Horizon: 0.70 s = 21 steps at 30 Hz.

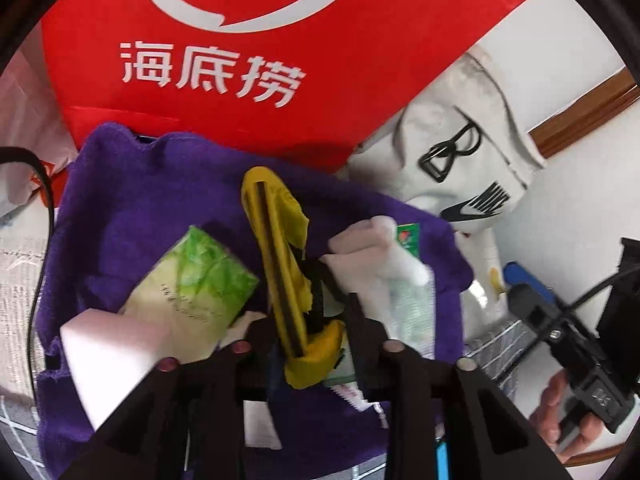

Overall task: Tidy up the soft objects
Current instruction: 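Open the left tool to drop the yellow pouch on the towel, then move both tools down toward the black watch strap pieces on the bed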

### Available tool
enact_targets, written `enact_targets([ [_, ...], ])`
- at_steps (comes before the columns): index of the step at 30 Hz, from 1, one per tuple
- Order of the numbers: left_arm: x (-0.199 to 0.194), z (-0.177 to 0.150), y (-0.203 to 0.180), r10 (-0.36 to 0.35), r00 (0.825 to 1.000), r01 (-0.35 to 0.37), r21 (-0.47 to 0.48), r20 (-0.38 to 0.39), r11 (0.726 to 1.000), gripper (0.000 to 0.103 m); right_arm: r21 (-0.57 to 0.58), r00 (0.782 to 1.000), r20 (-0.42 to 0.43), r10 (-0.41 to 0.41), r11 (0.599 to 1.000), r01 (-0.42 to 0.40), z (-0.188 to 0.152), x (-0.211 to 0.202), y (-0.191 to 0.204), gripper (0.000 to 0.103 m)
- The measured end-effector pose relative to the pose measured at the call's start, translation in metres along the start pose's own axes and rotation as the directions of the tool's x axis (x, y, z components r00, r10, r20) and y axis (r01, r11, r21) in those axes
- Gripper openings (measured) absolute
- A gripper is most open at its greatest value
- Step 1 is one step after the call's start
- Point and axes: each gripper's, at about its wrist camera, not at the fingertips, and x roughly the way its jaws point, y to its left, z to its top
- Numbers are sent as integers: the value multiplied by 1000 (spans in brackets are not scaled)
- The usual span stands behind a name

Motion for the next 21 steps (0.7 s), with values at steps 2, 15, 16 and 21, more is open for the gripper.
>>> enact_targets([
  [2, 1, 0, 0, 31, 1000, -30, 4, -7, 1000, 34, -8, 1000, 4, 7, 1000, -7, 0, -1, 3, 60],
  [15, -67, -19, 0, 127, 990, -129, 28, 66, 991, 57, -90, 999, 42, 28, 996, -24, -12, -32, 48, 60],
  [16, -75, -23, 0, 137, 988, -139, 28, 74, 990, 57, -103, 999, 35, 37, 994, -33, -17, -34, 55, 60],
  [21, -124, -54, 4, 140, 981, -145, 23, 134, 989, 57, -144, 999, 3, 49, 988, -48, -43, -52, 84, 60],
])
